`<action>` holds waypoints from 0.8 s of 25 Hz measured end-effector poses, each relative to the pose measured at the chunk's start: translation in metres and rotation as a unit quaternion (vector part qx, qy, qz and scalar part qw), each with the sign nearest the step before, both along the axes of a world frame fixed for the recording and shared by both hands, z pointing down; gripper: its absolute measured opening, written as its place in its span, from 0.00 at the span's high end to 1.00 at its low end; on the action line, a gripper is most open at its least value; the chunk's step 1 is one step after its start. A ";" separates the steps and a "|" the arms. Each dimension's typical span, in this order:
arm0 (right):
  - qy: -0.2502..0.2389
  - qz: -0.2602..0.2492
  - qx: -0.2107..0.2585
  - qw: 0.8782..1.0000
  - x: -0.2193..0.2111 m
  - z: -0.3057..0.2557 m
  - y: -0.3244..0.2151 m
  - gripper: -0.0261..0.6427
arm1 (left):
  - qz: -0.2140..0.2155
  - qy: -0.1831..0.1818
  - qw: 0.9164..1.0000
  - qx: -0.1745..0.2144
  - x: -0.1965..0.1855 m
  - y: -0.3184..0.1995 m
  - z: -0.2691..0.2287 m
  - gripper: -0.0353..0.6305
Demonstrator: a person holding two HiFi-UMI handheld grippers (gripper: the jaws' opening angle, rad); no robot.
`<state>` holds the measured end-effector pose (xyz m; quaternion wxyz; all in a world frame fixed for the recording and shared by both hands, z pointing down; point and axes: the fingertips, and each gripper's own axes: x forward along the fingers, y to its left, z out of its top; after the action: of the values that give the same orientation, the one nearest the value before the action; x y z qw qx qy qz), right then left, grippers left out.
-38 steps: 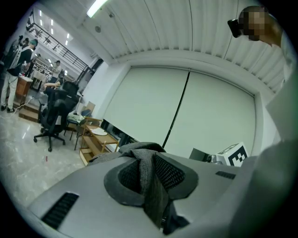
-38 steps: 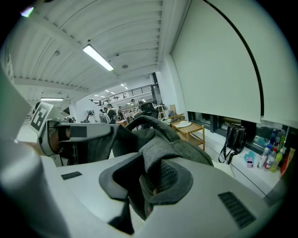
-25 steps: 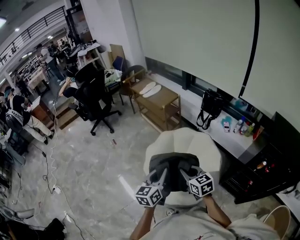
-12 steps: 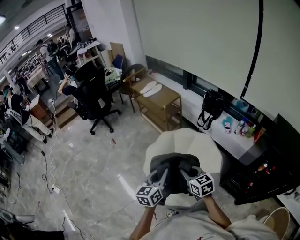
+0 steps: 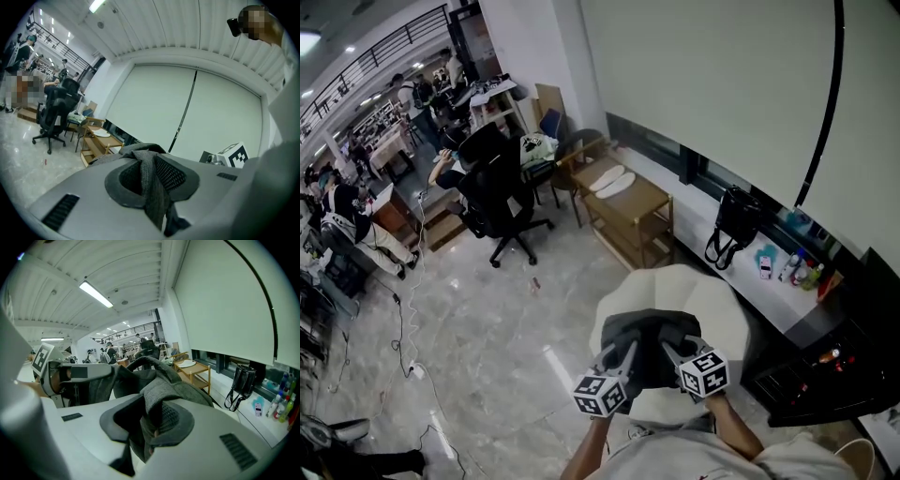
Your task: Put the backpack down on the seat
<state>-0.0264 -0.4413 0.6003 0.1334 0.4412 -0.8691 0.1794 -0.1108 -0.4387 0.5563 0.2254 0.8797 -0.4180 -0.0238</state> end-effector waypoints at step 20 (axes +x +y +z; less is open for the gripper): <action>0.003 -0.067 -0.005 0.998 0.065 0.000 -0.076 0.84 | -0.059 -0.001 0.998 -0.017 0.065 -0.064 0.002 0.81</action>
<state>0.0382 -0.5172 0.6000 0.1505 0.3819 -0.8953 0.1733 -0.0460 -0.5026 0.5583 0.2387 0.8496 -0.4695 -0.0293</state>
